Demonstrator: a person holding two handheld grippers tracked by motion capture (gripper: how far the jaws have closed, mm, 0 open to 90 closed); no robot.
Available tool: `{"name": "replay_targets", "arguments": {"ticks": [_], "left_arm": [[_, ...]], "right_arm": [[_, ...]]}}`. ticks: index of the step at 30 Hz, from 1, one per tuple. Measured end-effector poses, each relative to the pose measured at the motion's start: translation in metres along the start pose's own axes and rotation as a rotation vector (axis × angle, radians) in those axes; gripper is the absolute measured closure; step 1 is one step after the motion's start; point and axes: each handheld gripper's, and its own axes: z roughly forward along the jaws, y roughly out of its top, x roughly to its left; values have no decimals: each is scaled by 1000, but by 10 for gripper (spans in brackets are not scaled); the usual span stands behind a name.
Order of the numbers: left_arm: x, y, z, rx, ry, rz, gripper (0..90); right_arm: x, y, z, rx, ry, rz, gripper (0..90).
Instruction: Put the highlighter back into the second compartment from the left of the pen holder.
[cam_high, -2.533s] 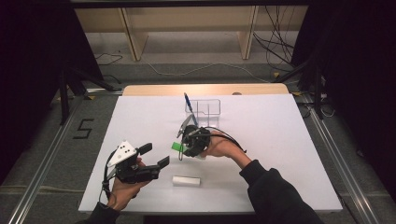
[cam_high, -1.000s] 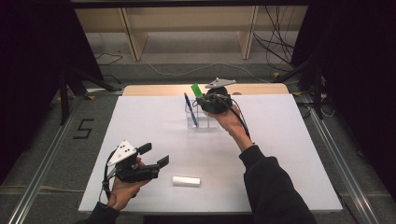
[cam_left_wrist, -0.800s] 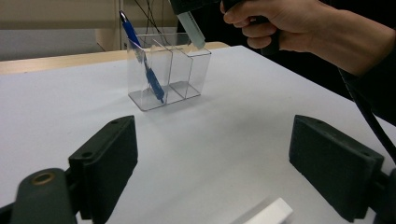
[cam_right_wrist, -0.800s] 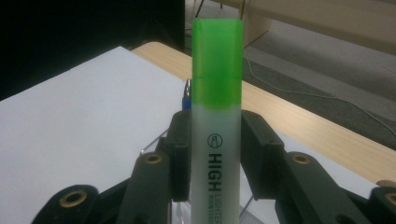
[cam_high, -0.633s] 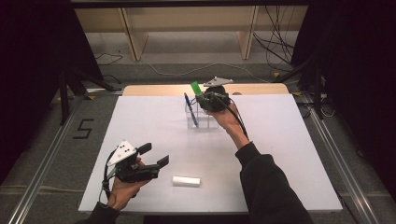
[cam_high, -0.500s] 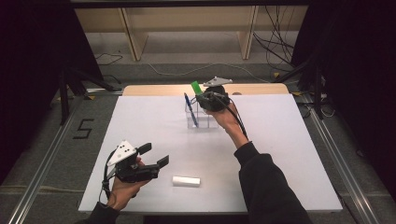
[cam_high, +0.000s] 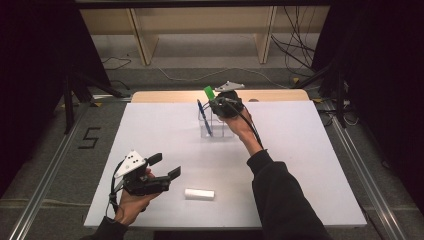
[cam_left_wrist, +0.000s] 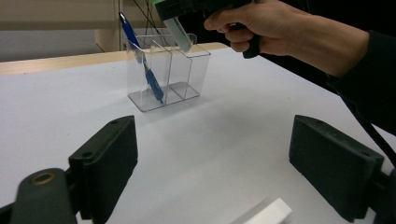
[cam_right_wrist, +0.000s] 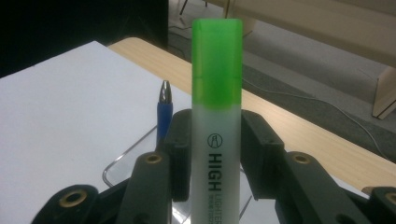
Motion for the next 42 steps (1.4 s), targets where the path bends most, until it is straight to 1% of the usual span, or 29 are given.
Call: {"name": "replay_targets", "arguments": {"ticks": [2, 5, 8, 10, 26, 32, 39, 42], "left_arm": [[0, 0, 0, 0, 0, 1, 150], [0, 0, 0, -1, 0, 0, 150], [0, 0, 0, 0, 0, -1, 150], [0, 0, 0, -1, 0, 0, 150], [0, 0, -1, -3, 0, 0, 150], [0, 0, 0, -3, 0, -2, 150], [1, 0, -1, -2, -2, 3, 150], [1, 0, 0, -2, -1, -2, 150]], "right_arm": [[0, -1, 2, -3, -7, 9, 668], [-1, -2, 5, 8, -7, 16, 668], [1, -3, 6, 3, -7, 26, 668], [1, -3, 7, -3, -8, 25, 669], [5, -7, 12, 4, -14, 41, 668], [6, -8, 13, 4, -18, 53, 668], [6, -10, 14, 10, -21, 79, 668], [7, -11, 15, 6, -24, 76, 668]]}}
